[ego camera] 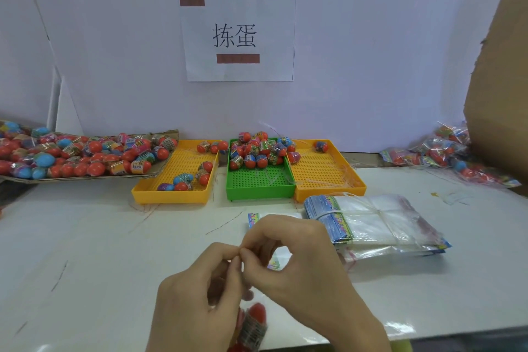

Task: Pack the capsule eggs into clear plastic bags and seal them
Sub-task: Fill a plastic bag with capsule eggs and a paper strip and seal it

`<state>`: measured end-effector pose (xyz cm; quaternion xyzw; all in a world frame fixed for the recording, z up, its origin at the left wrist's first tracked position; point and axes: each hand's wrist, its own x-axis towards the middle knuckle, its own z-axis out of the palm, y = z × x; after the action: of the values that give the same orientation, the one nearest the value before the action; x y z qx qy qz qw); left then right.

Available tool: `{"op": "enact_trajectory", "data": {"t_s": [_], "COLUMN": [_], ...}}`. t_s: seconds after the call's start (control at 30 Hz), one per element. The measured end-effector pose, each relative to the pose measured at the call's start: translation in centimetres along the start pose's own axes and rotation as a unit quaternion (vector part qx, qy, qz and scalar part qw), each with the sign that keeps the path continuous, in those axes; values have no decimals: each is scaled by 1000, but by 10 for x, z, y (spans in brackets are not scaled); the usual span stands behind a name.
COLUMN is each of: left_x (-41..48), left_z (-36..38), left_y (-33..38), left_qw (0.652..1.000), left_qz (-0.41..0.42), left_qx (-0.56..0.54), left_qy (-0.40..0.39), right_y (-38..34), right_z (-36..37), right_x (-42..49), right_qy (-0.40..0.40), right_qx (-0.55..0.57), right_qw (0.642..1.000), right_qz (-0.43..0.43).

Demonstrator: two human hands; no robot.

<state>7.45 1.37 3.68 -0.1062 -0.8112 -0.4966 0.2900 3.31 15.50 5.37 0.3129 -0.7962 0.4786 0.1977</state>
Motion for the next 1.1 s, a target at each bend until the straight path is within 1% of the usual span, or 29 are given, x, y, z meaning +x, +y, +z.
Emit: {"op": "enact_trajectory", "data": {"t_s": [0.13, 0.2, 0.27, 0.3, 0.37, 0.47, 0.53, 0.6, 0.7, 0.83, 0.9, 0.93, 0.97, 1.0, 1.03, 1.07, 1.1], "left_x": [-2, -3, -4, -5, -3, 2, 3, 3, 3, 2, 2, 3, 2, 2, 3, 4, 5], "left_z": [2, 5, 9, 11, 13, 9, 8, 10, 13, 10, 10, 11, 11, 11, 10, 7, 5], "left_y": [-5, -5, -5, -4, -1, 2, 1, 1, 0, -7, -9, -9, -8, -7, -2, 4, 10], "left_qw": [1000, 1000, 999, 998, 986, 945, 920, 911, 905, 902, 909, 915, 926, 940, 948, 948, 946], "left_qz": [-12, -18, -27, -40, -70, -128, -160, -173, -177, -189, -184, -175, -156, -114, -54, 9, 64], "left_qx": [11, 20, 3, -24, -112, -248, -298, -312, -327, -342, -333, -316, -279, -216, -143, -77, -34], "left_qy": [-4, -6, 21, 47, 102, 171, 200, 206, 207, 185, 173, 178, 200, 238, 279, 309, 316], "right_y": [3, 3, 2, 2, 4, 10, 12, 11, 9, 7, 6, 5, 4, 5, 4, 4, 3], "right_z": [-6, -7, -7, -7, -11, -23, -30, -32, -28, -25, -26, -25, -25, -23, -22, -20, -19], "right_x": [-1, -2, -1, -1, 0, -1, -1, 0, 1, 3, 4, 4, 4, 4, 4, 4, 5], "right_qy": [-15, -8, 6, 11, 24, 39, 26, 15, 31, 54, 54, 52, 53, 56, 60, 63, 62], "right_qx": [-6, -10, -8, -2, 6, 15, 61, 132, 184, 245, 285, 303, 315, 317, 313, 309, 305], "right_qw": [1000, 1000, 1000, 1000, 999, 991, 979, 966, 957, 941, 927, 920, 914, 912, 912, 913, 915], "right_qz": [16, 14, 11, 13, 37, 129, 192, 224, 220, 227, 238, 244, 250, 253, 256, 257, 258]}}
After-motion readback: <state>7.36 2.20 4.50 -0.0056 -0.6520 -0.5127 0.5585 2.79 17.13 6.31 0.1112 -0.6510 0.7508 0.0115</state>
